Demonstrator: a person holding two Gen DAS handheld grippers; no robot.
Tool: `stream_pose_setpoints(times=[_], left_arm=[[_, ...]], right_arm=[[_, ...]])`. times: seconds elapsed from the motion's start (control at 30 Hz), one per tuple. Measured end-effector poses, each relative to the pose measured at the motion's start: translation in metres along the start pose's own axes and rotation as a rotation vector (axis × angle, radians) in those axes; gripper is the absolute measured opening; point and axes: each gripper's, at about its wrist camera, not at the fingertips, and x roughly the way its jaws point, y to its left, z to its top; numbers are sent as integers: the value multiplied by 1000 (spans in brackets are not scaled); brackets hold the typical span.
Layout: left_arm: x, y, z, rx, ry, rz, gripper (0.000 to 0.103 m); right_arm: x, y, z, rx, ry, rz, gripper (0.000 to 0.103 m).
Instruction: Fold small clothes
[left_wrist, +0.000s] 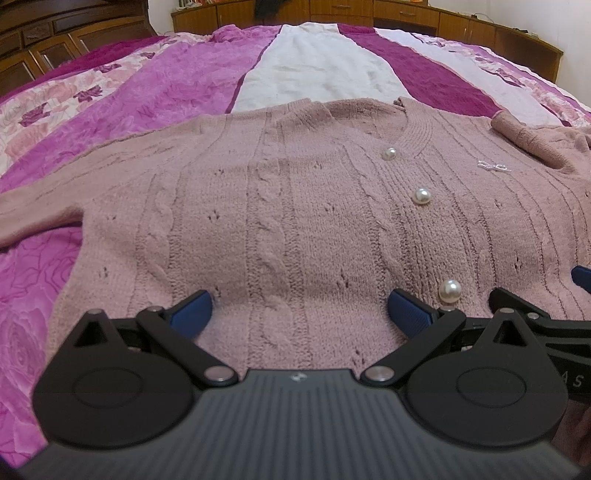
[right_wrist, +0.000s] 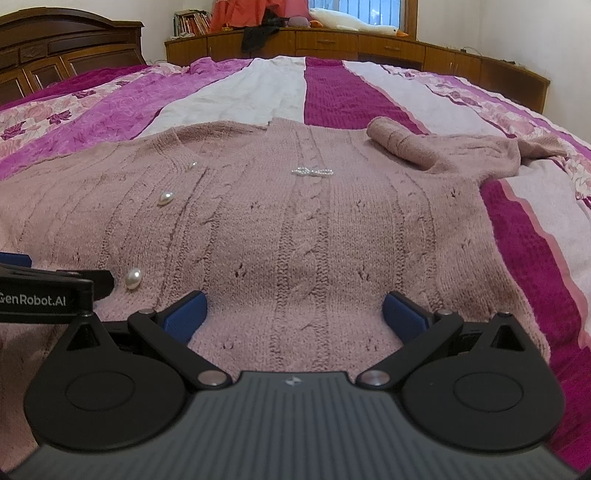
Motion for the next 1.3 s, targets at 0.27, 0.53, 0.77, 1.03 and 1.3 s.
stream_pose_setpoints(times=[0.27, 0.53, 0.77, 1.03, 1.3], left_arm=[[-7, 2, 5, 12, 15, -23, 103], [-19, 12, 25, -62, 102, -88, 103], [-29, 17, 50, -88, 84, -91, 103], [-32, 25, 69, -84, 56, -34, 103], [-24, 25, 67, -102, 84, 4, 103]], right_arm=[[-2, -4, 5, 11, -2, 21, 103], [-23, -21, 34, 53, 35, 158, 103], [-37, -66, 67, 145, 11, 200, 103], [-29, -164, 103, 330, -30, 129, 103], [15, -252, 126, 469, -78, 55, 103]])
